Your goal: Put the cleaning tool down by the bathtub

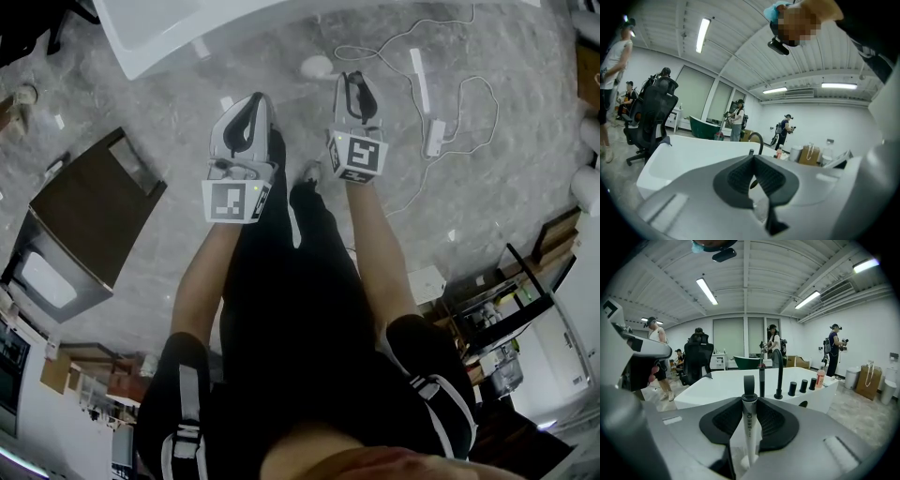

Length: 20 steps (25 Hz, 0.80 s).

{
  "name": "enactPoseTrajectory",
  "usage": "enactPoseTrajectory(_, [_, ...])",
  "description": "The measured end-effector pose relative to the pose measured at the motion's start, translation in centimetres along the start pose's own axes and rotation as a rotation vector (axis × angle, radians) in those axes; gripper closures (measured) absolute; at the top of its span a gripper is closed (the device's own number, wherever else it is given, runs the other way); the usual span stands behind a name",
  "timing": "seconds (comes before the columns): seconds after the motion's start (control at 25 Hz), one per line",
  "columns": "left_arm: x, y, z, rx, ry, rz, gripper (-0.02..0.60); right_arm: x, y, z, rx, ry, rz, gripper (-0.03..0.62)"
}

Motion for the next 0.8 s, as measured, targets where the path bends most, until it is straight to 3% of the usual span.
enactPoseTrajectory(0.24, [2.7, 2.5, -1.3, 0.035, -0.002, -0.006, 0.572, 4.6, 3.2, -0.1, 0.003, -0.002, -0.043, 0.497])
enactPoseTrajectory(0.48, [6.6, 4.8, -2.7, 0.064, 0.051, -0.061, 0.572, 9.2, 6.8, 0.0, 0.021, 0.004, -0.086, 0.497])
enactPoseTrajectory(0.8, [11.2, 6.0, -3.8, 0.030, -0.014, -0.090, 0.572, 13.9, 9.9, 0.0, 0.030, -0.002, -0.138, 0.497])
Point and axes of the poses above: the fingertips, and each gripper's own axes: y forward along the fingers, z to its right, x out of its underside, the point moved 6 cm from there along -y, backward along the fingers, and after that the axes turned 1 degree about -y, right-handed, at the moved point
